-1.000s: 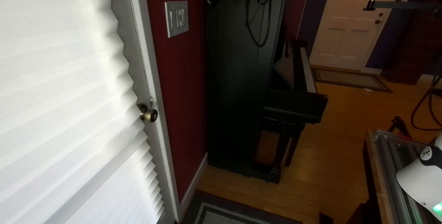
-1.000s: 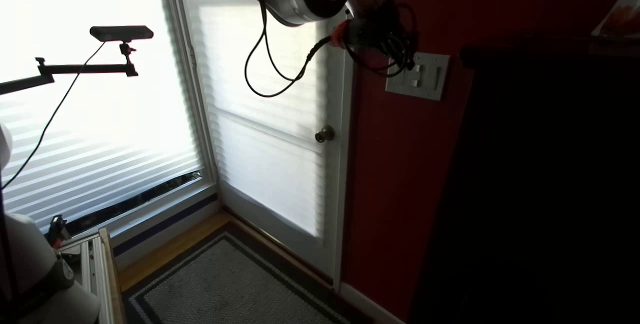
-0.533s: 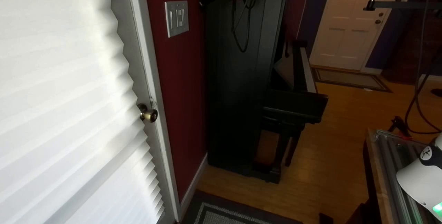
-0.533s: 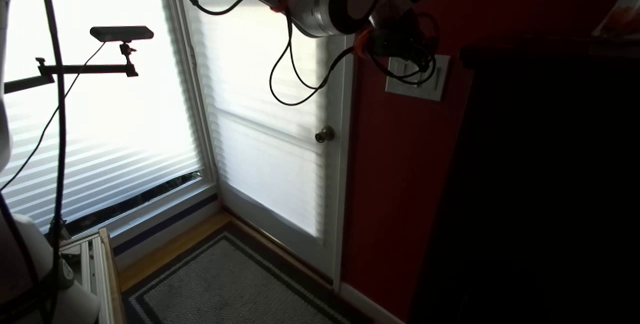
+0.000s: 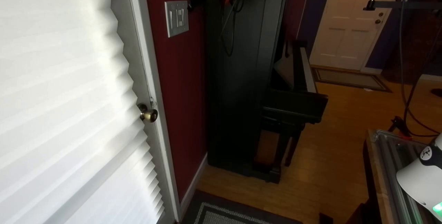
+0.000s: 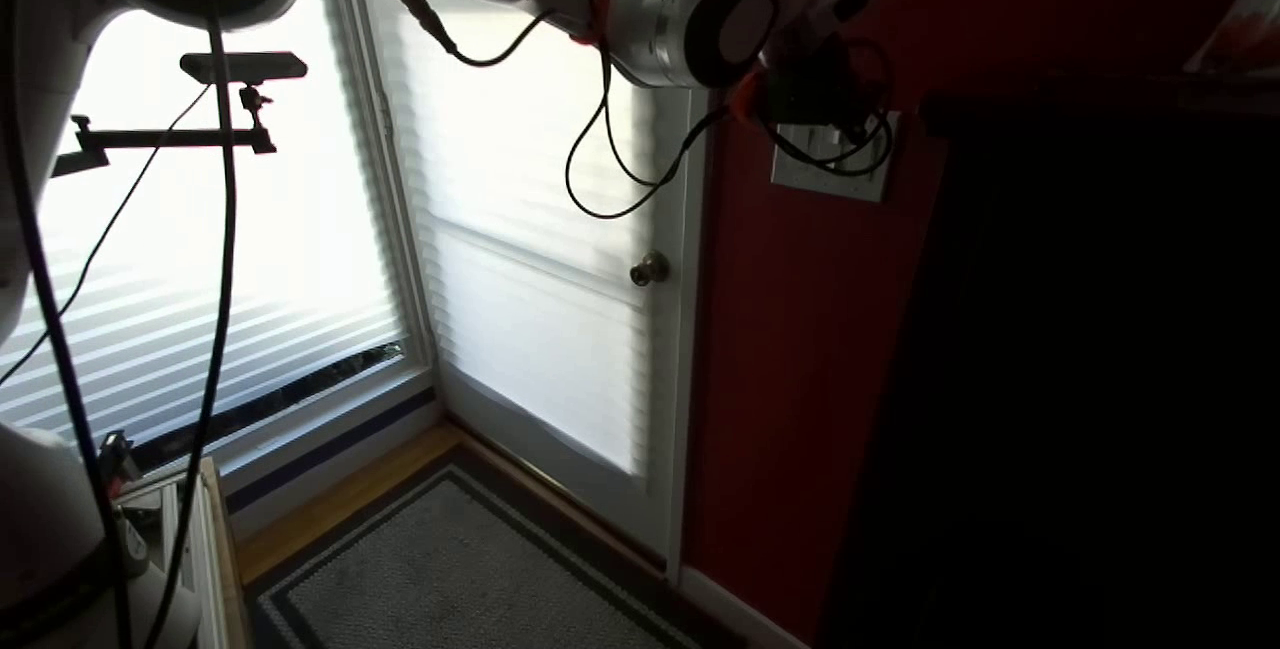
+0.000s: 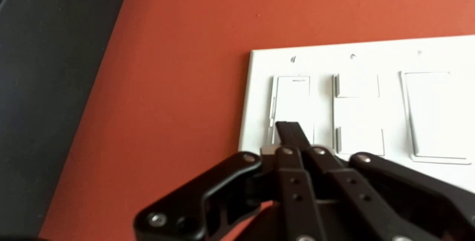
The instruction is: Flip the rightmost light switch upwards
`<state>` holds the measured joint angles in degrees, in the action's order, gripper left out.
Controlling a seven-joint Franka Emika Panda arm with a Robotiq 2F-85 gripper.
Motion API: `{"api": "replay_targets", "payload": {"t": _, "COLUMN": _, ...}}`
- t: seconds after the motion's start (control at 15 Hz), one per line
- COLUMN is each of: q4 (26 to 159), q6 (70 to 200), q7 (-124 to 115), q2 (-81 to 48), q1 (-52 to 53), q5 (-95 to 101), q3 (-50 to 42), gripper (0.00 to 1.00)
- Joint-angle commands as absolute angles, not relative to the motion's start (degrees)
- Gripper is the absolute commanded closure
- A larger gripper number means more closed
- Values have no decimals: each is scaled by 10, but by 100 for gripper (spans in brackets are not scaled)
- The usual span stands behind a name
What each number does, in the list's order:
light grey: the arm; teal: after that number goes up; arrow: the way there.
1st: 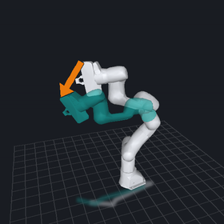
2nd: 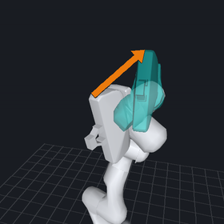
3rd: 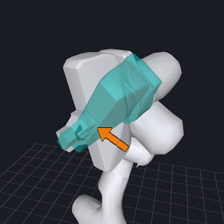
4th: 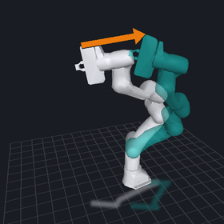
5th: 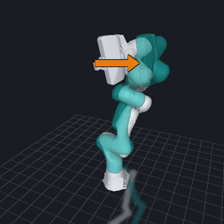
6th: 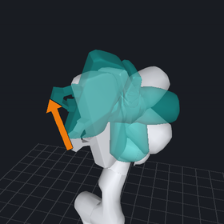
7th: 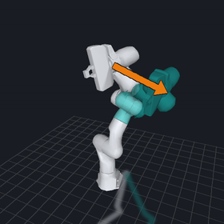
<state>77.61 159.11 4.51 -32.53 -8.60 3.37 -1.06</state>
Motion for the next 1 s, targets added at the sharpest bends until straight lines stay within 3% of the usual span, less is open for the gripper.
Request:
{"api": "replay_targets", "payload": {"t": 0.0, "q4": 714, "q6": 1579, "q7": 66, "q2": -365, "q1": -90, "q5": 15, "q3": 0, "gripper": 100}}
{"api": "replay_targets", "payload": {"t": 0.47, "q4": 668, "q6": 1527, "q7": 63, "q2": -392, "q1": -91, "q5": 13, "q3": -1, "gripper": 100}}
{"api": "replay_targets", "payload": {"t": 0.67, "q4": 693, "q6": 1447, "q7": 54, "q2": -358, "q1": -83, "q5": 17, "q3": -7, "gripper": 100}}
{"api": "replay_targets", "payload": {"t": 0.73, "q4": 708, "q6": 1398, "q7": 74, "q2": -337, "q1": -93, "q5": 1, "q3": 12, "gripper": 74}}
{"api": "replay_targets", "payload": {"t": 0.93, "q4": 753, "q6": 1284, "q7": 60, "q2": -279, "q1": -93, "q5": 2, "q3": 20, "gripper": 60}}
